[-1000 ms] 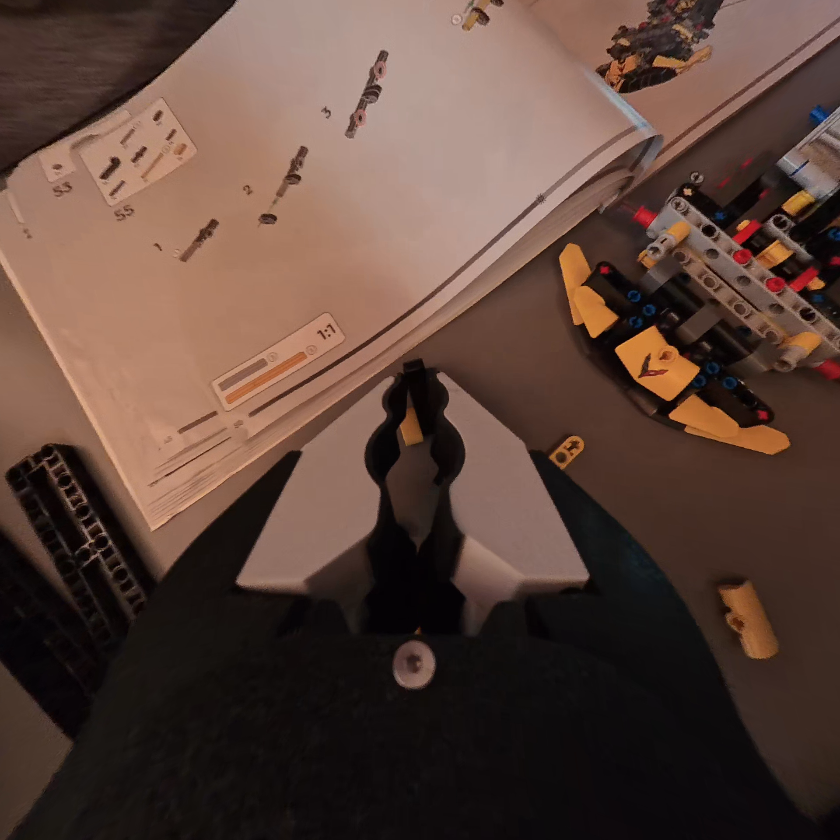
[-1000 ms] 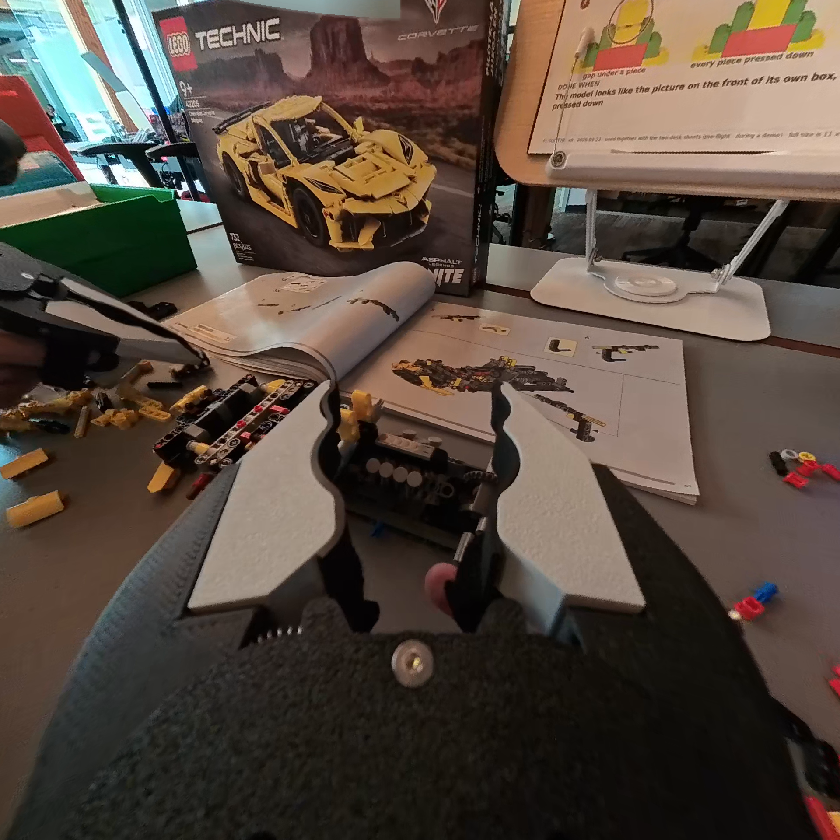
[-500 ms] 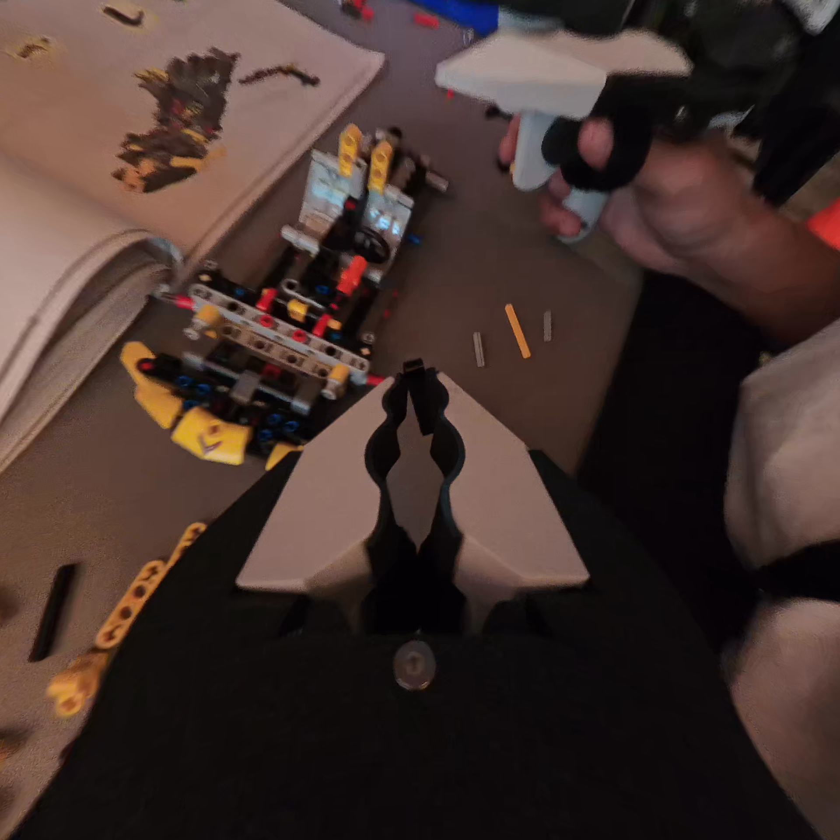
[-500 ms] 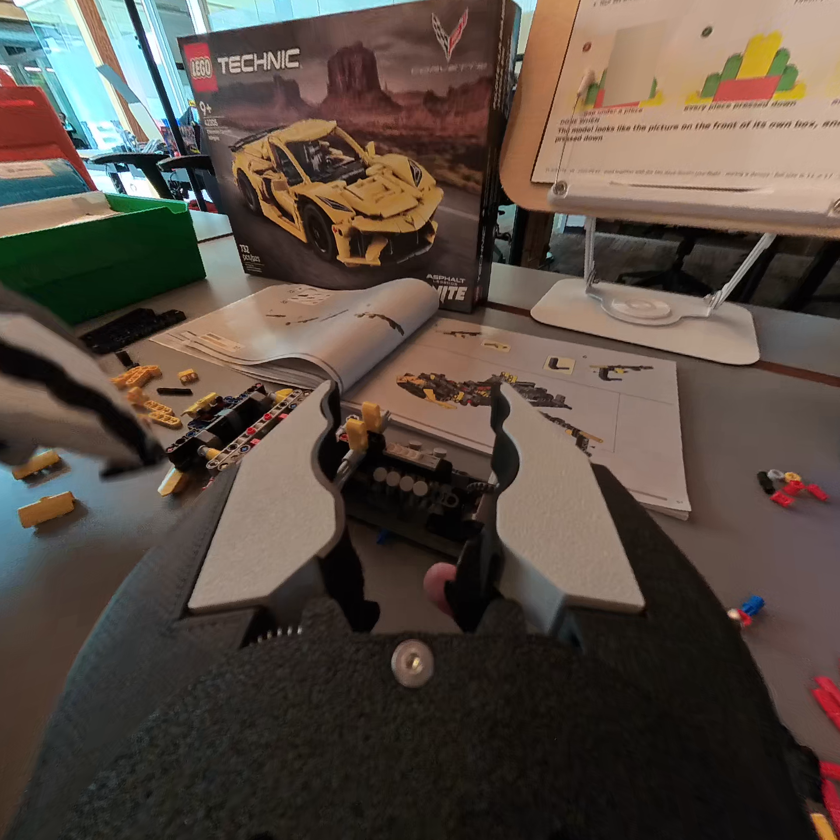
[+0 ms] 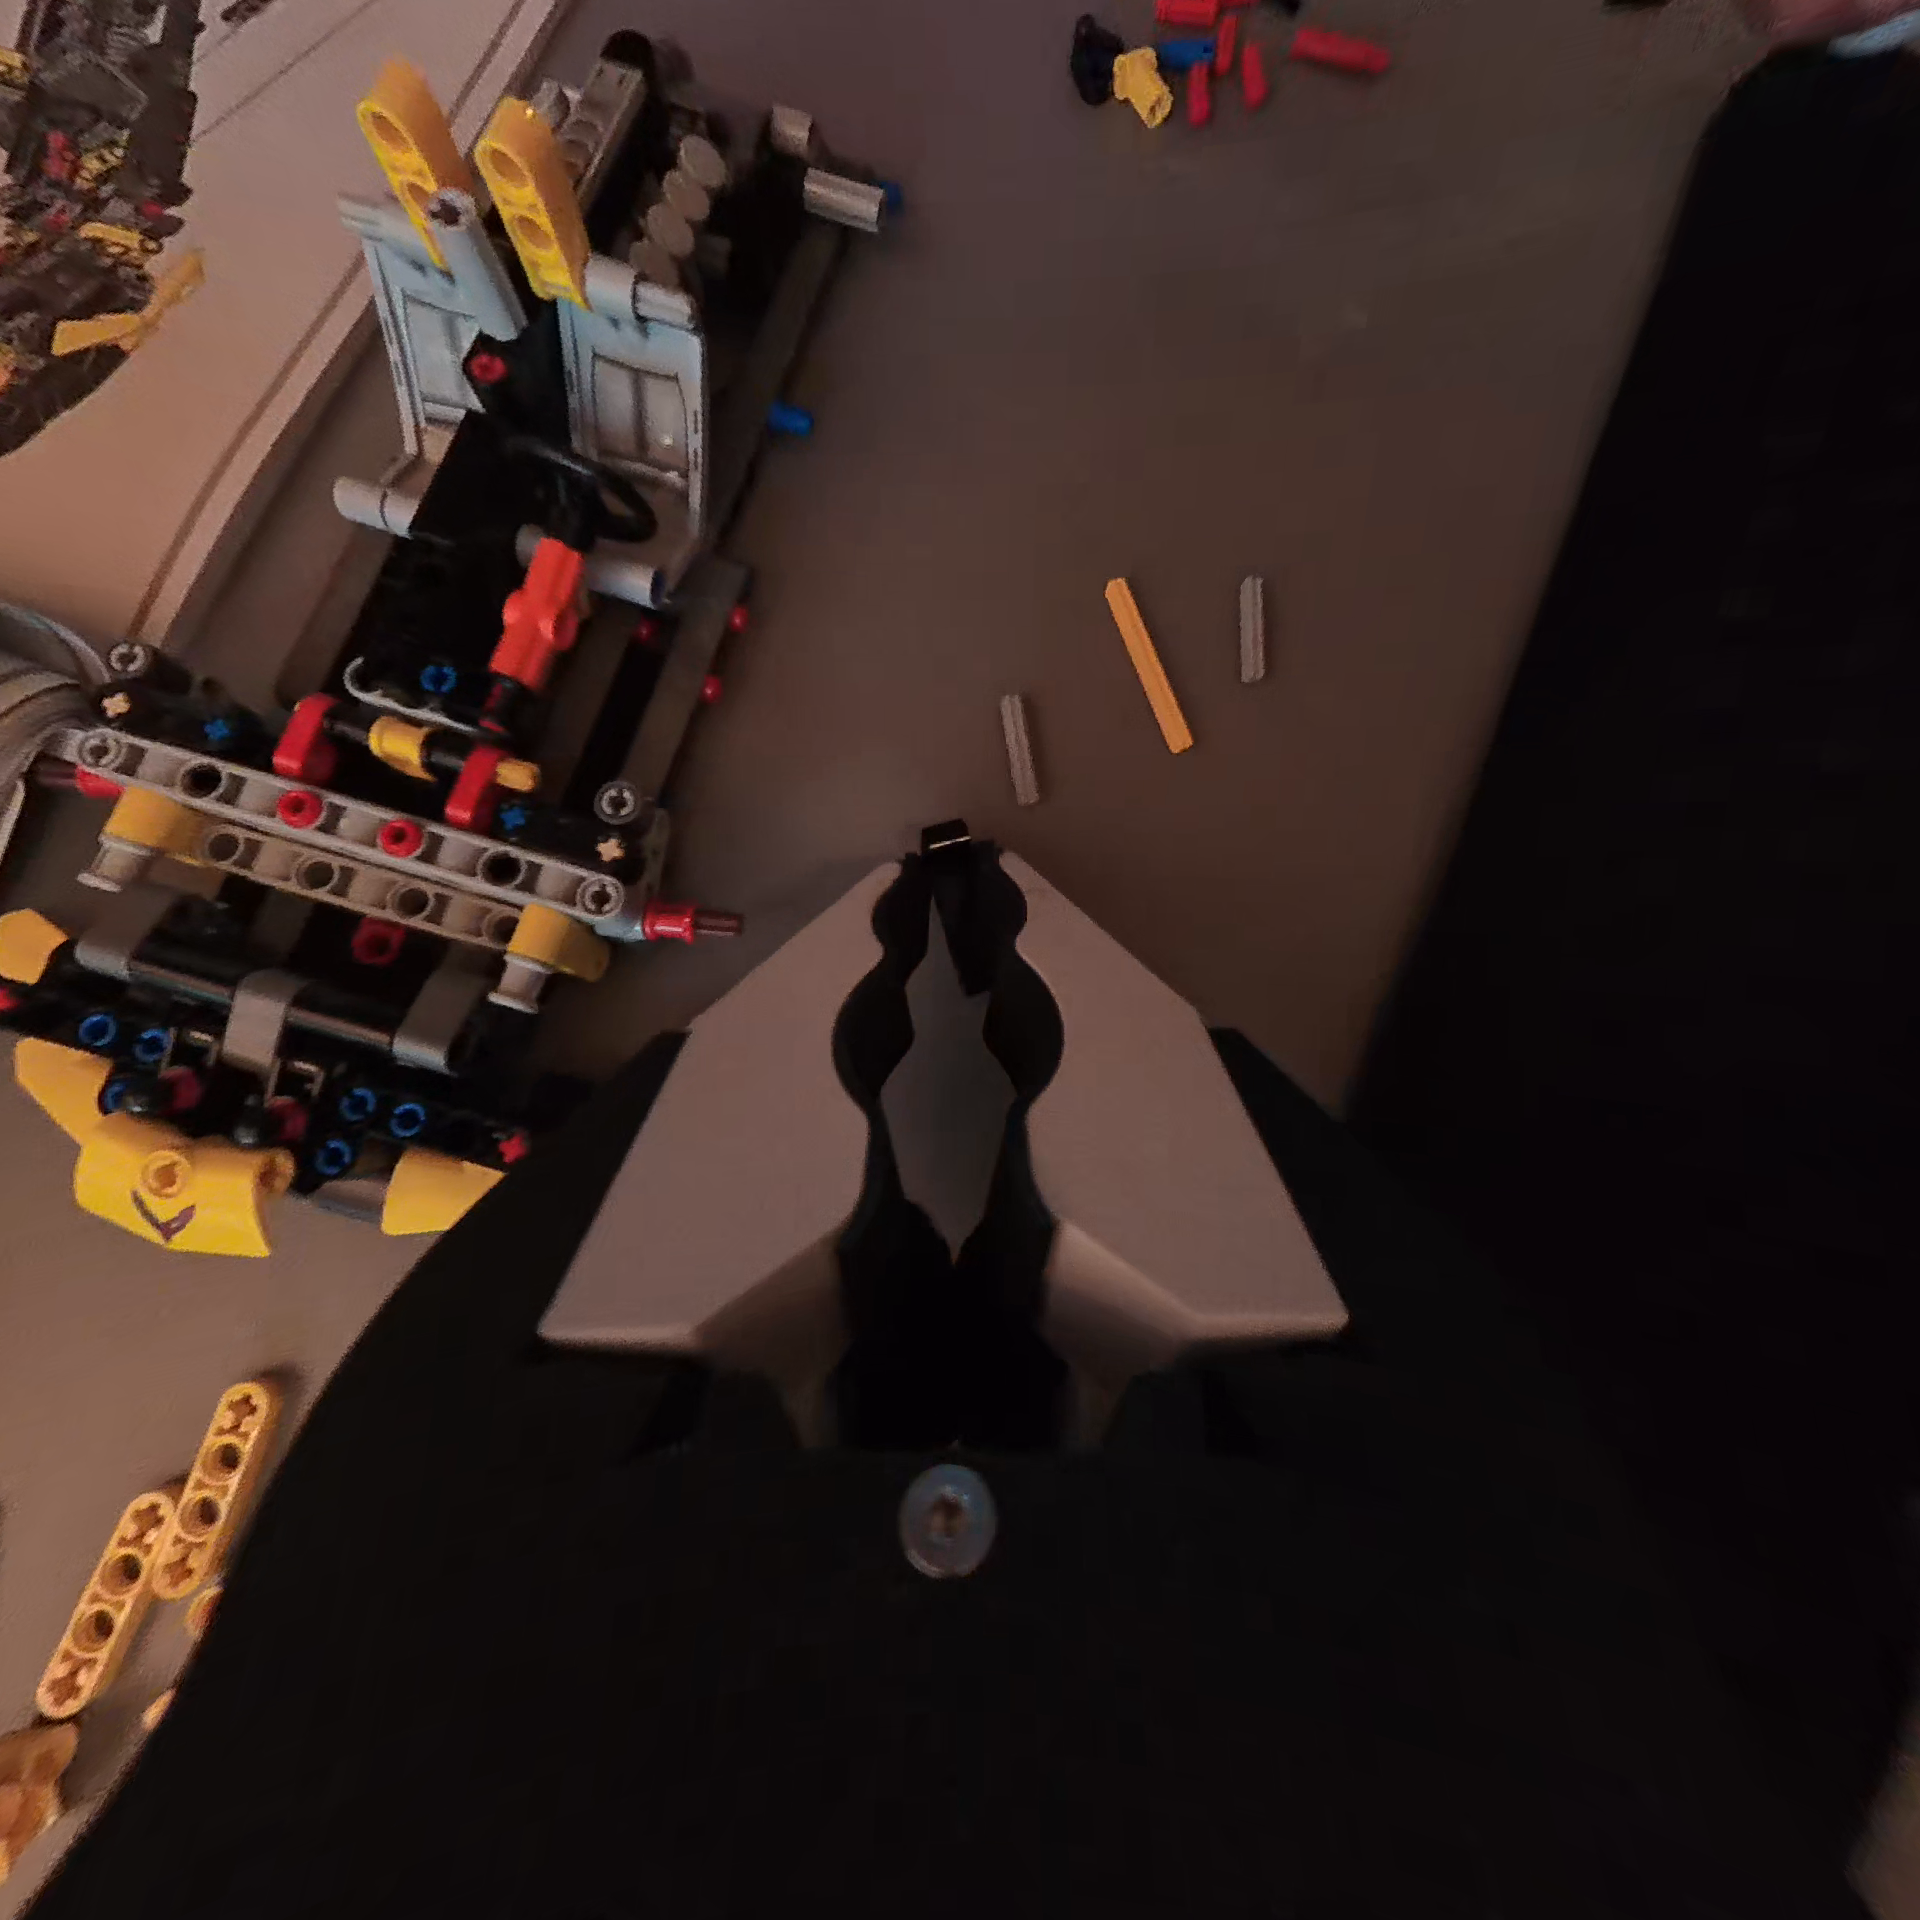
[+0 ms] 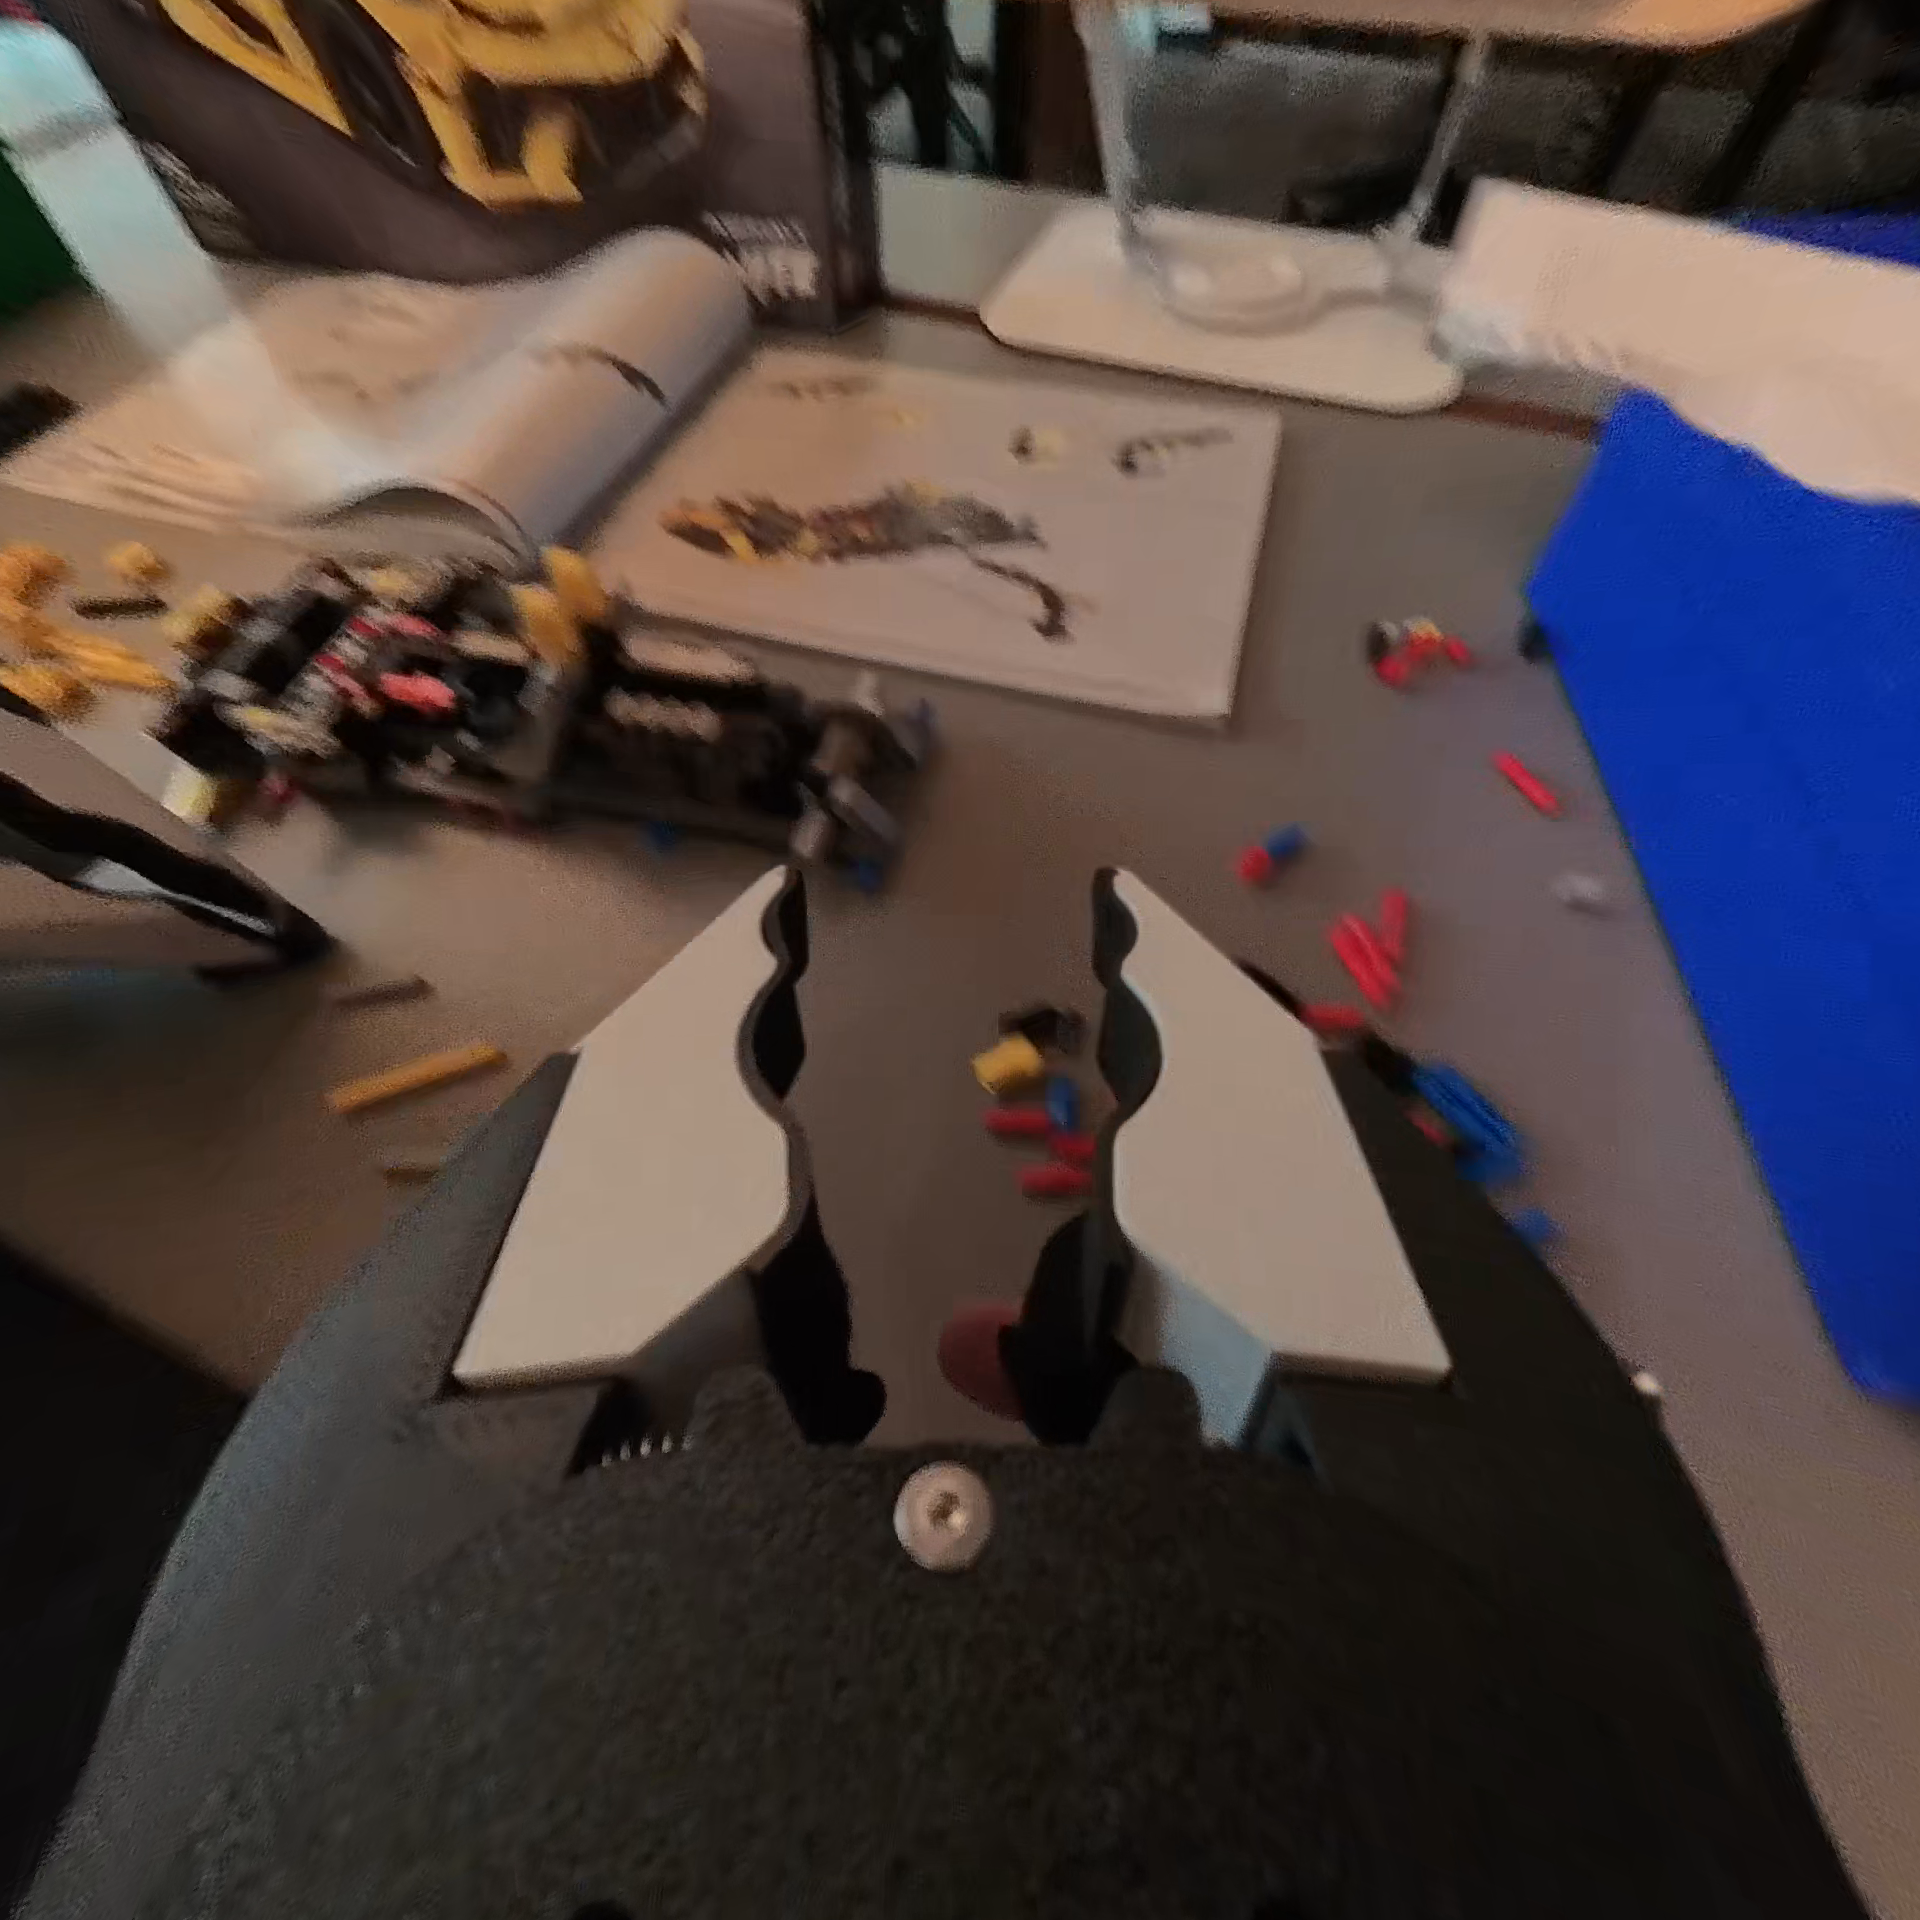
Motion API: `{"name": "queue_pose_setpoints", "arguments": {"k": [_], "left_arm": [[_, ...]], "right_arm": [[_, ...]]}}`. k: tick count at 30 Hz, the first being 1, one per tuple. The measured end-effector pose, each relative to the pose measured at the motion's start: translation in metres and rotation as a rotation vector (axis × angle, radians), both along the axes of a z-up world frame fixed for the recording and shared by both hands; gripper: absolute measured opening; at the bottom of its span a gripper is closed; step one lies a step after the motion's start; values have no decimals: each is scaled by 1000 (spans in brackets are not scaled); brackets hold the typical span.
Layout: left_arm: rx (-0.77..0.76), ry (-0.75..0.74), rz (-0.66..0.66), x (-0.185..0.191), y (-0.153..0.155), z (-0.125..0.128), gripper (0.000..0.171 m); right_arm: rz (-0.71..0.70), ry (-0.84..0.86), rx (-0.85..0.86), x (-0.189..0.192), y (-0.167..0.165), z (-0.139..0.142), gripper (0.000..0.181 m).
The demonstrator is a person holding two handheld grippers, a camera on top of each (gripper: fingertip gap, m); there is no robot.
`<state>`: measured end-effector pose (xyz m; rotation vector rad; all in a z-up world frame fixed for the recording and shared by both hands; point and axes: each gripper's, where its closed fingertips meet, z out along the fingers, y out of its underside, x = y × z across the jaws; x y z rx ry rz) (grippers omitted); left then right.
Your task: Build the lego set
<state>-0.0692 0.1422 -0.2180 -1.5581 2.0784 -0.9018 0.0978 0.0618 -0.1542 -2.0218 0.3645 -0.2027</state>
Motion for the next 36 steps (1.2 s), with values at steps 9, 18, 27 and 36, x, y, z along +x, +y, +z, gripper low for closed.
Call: {"name": "queue_pose_setpoints", "arguments": {"k": [9, 18, 27, 36], "left_arm": [[-124, -140, 113, 1, 46, 57, 35], [-99, -203, 874, -36, 282, 79, 36], [-11, -110, 930, -37, 329, 57, 35], [142, -52, 906, -31, 332, 44, 35]], "right_arm": [[-206, 51, -225, 85, -94, -38, 45], [-161, 205, -181, 93, -113, -51, 26], [-106, 245, -228, 93, -100, -62, 15], [-89, 120, -341, 95, -107, -65, 4]]}}
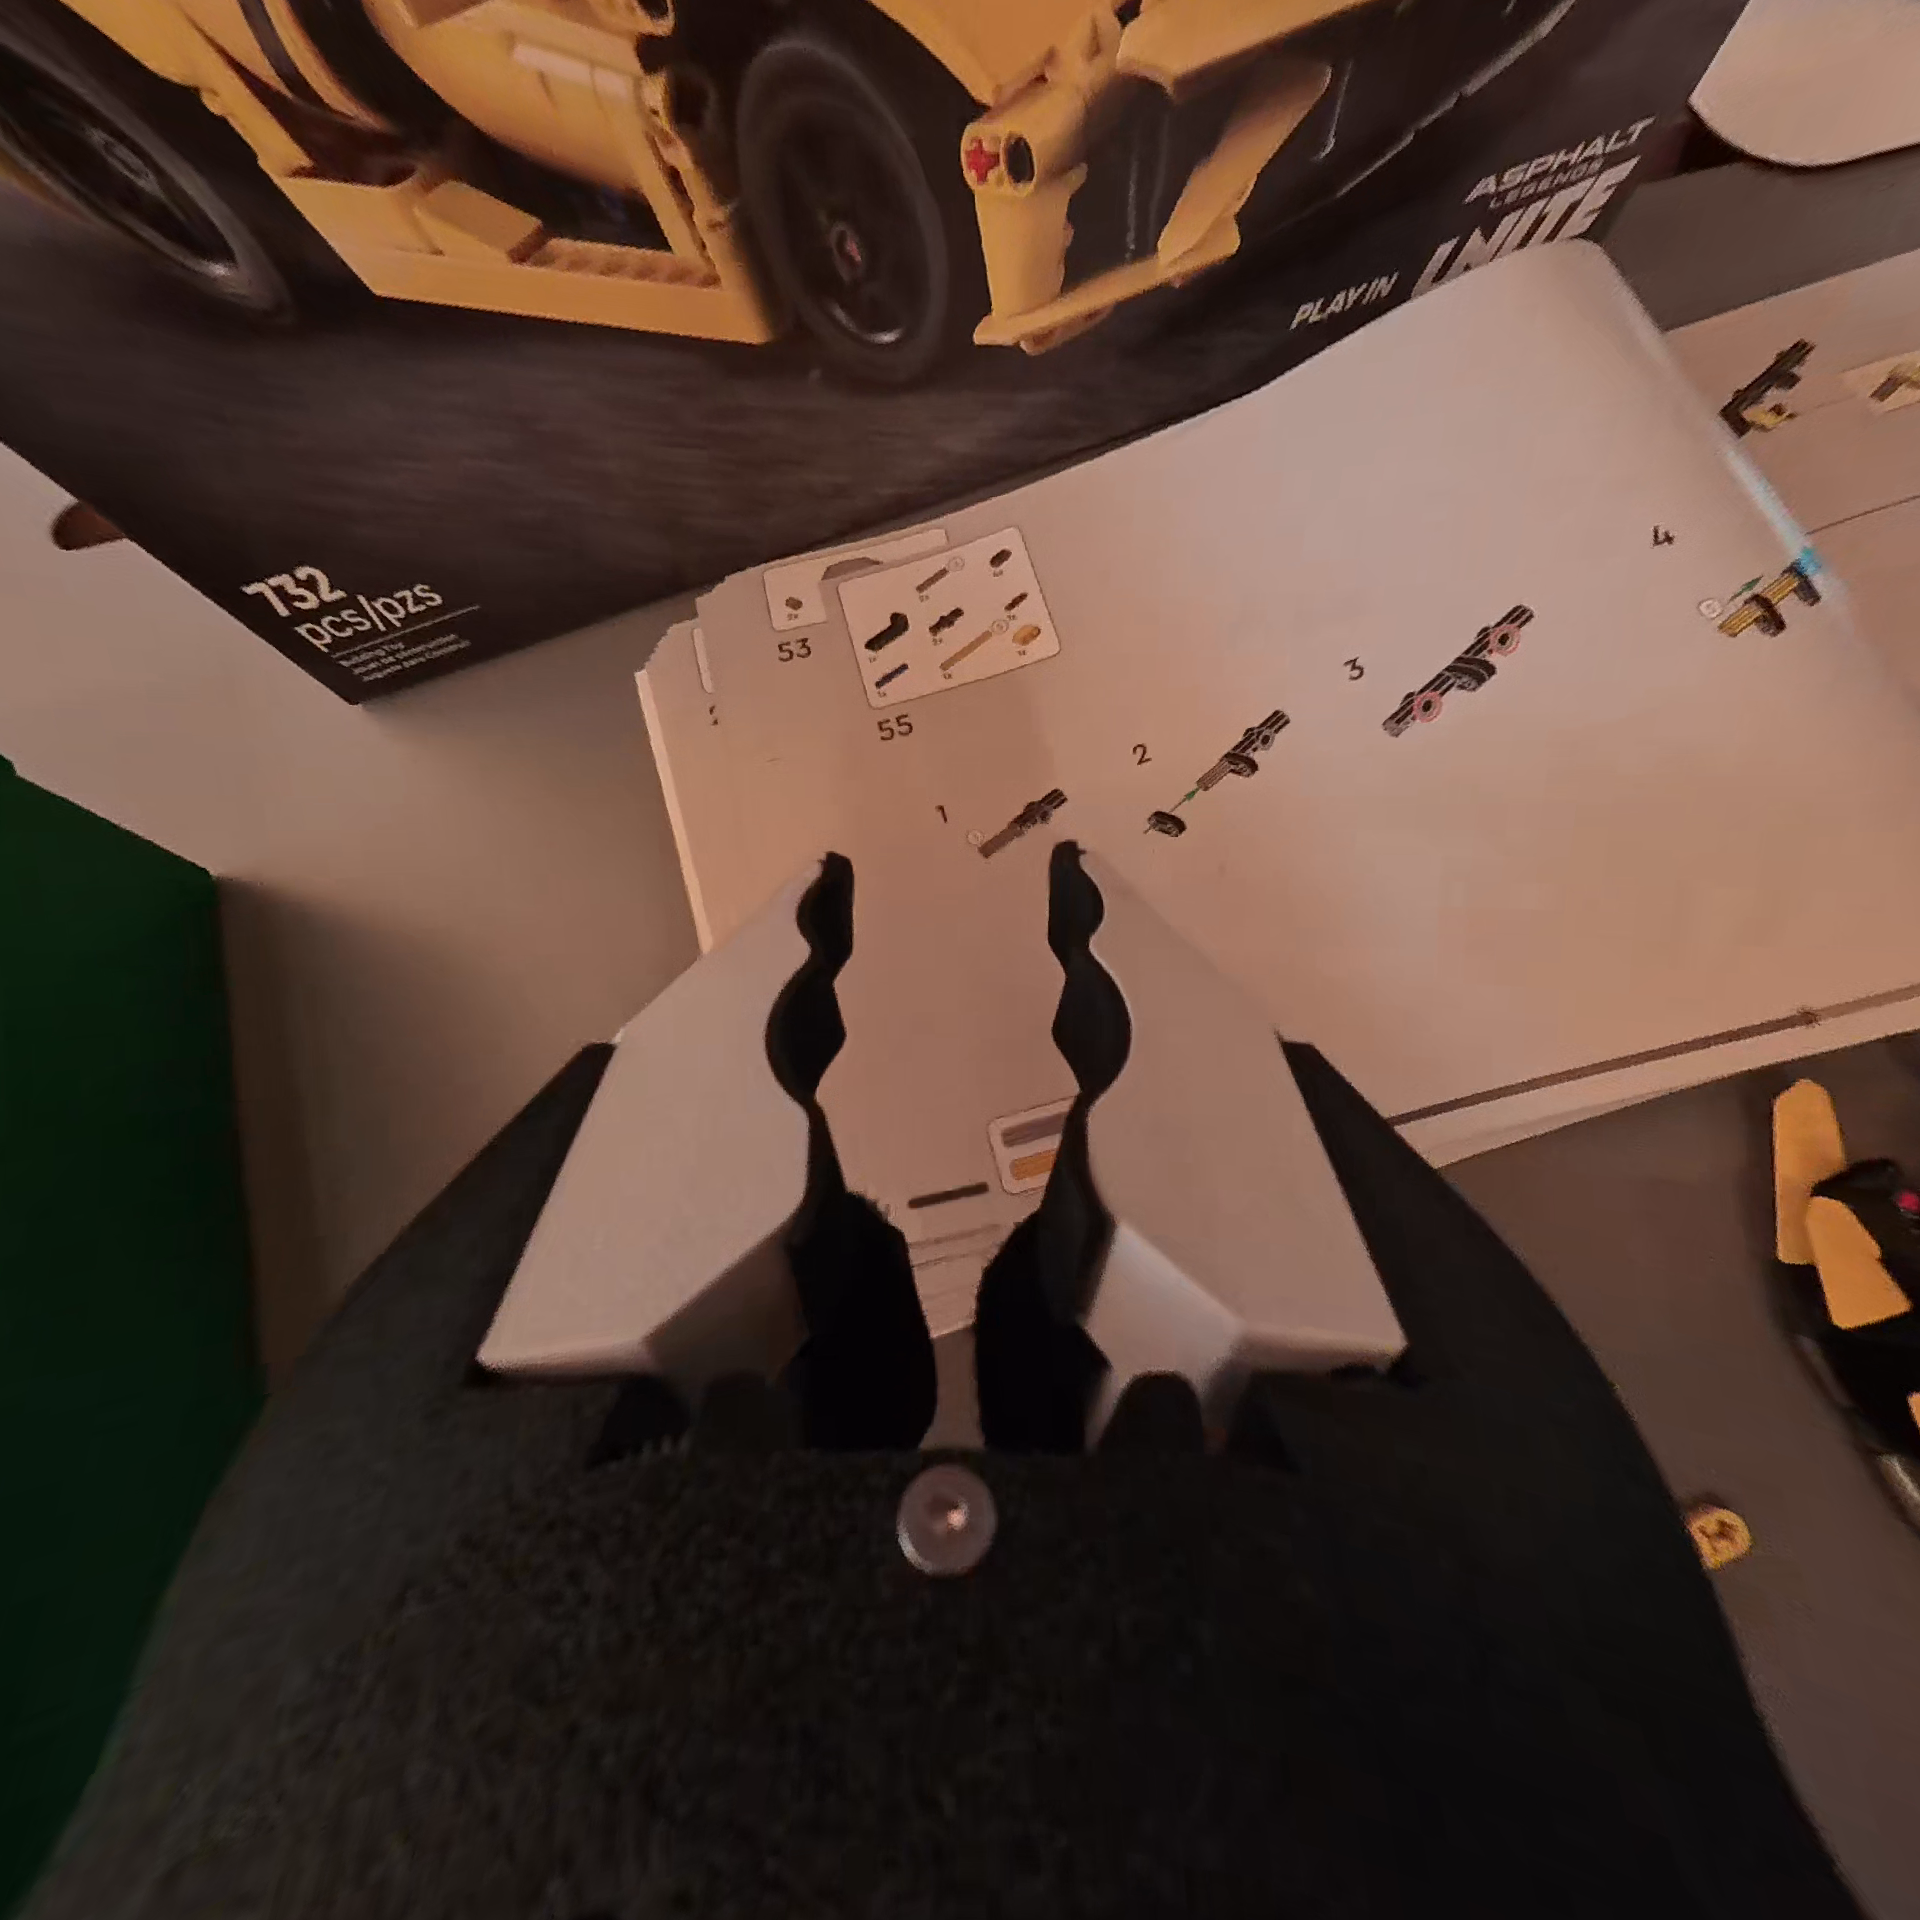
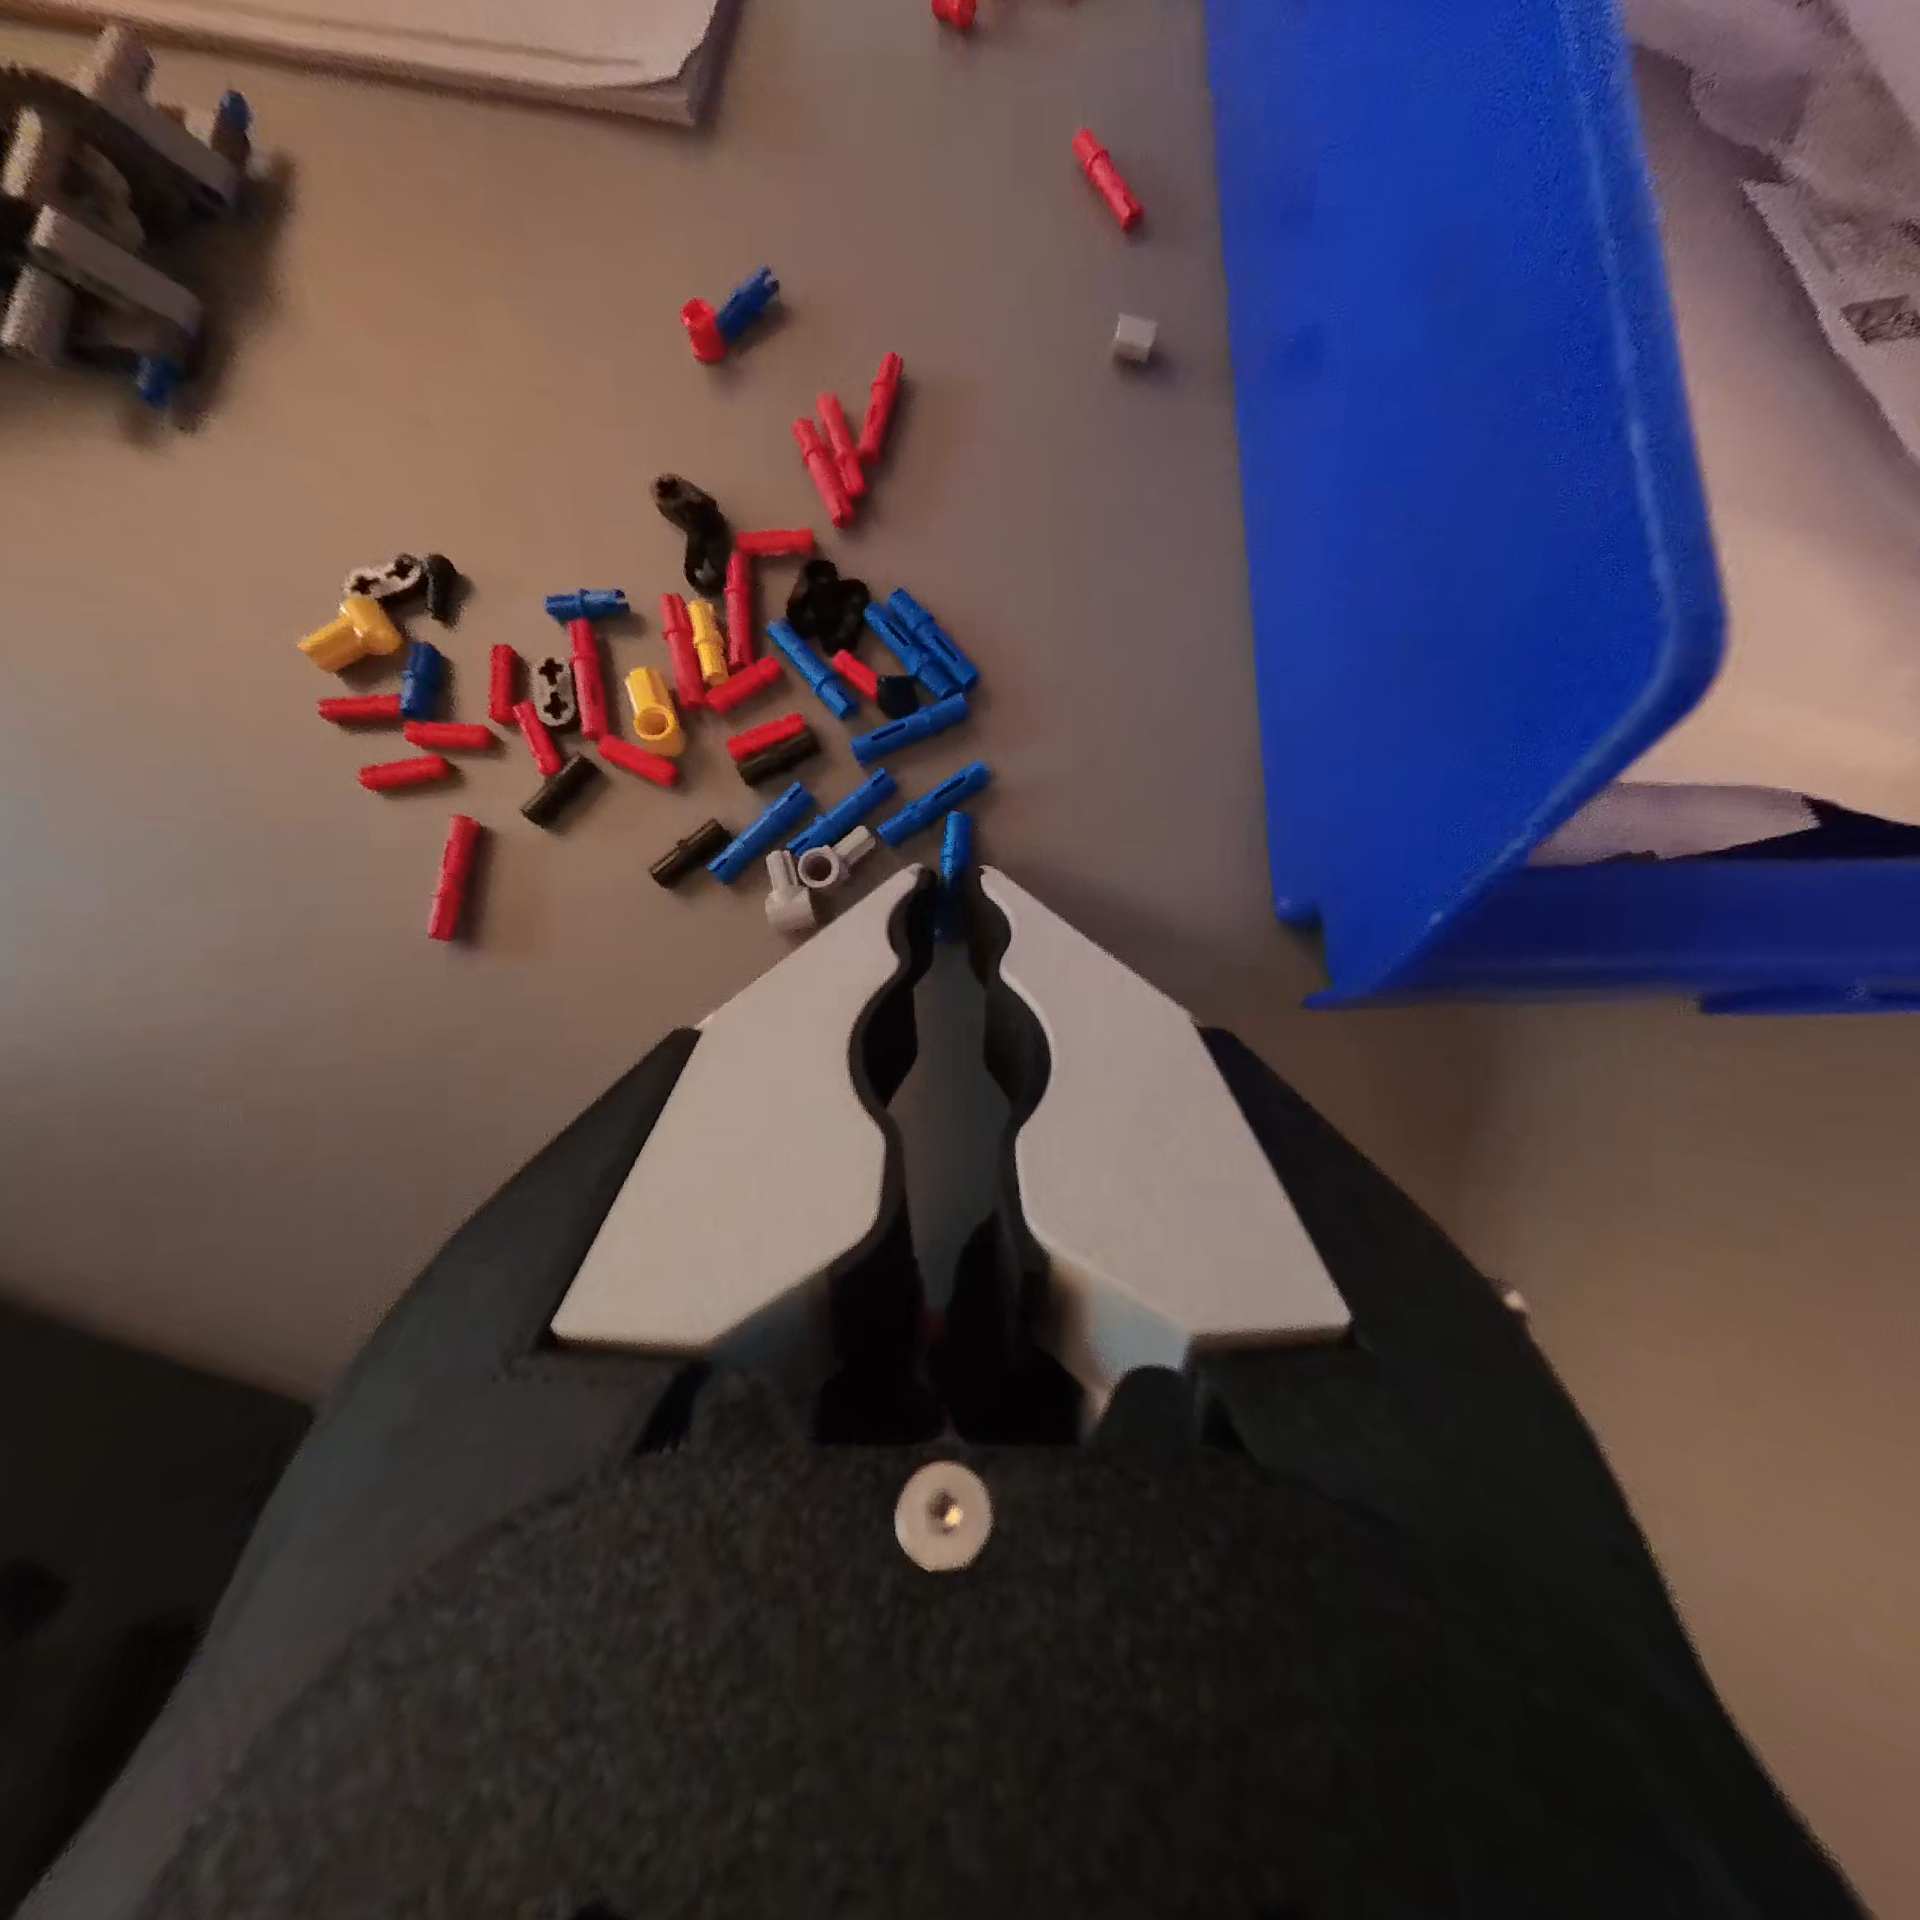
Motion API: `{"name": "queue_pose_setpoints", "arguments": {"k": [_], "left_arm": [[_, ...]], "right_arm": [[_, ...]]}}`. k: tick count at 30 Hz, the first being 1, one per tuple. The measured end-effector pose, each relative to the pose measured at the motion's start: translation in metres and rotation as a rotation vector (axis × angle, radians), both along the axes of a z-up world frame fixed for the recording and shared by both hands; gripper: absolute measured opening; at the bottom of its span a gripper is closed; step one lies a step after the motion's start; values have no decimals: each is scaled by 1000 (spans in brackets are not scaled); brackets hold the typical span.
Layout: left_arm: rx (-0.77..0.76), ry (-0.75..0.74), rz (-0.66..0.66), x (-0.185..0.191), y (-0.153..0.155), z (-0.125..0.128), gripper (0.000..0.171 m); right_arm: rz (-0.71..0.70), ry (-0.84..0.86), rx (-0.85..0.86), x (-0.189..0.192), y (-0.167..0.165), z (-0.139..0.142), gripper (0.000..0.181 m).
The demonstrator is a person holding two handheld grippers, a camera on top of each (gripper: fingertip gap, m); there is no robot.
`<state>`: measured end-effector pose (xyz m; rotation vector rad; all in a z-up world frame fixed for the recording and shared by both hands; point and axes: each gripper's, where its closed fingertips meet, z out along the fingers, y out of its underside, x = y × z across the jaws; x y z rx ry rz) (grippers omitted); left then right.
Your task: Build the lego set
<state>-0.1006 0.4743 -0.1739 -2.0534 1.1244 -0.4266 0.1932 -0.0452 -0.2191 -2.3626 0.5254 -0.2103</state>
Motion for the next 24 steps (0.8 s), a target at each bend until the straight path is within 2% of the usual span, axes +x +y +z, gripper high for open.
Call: {"name": "queue_pose_setpoints", "arguments": {"k": [8, 12, 16, 19, 22, 24], "left_arm": [[-3, 21, -11, -11, -13, -12, 35], [5, 25, -30, -17, -20, -13, 35], [18, -11, -59, -14, -24, -3, 33], [4, -24, -82, -13, -29, -3, 34], [8, -9, -89, -14, -30, -6, 34], [0, -11, -99, -13, -31, -7, 34]], "right_arm": [[-12, -43, -77, 1, -6, -1, 3], [8, -148, -75, 0, -2, 25, 3], [194, -164, -69, -33, 24, 52, 3], [446, -53, 25, -95, 68, 58, 3], [699, 37, 42, -160, 94, 44, 4], [777, 51, 8, -182, 103, 28, 4]]}}
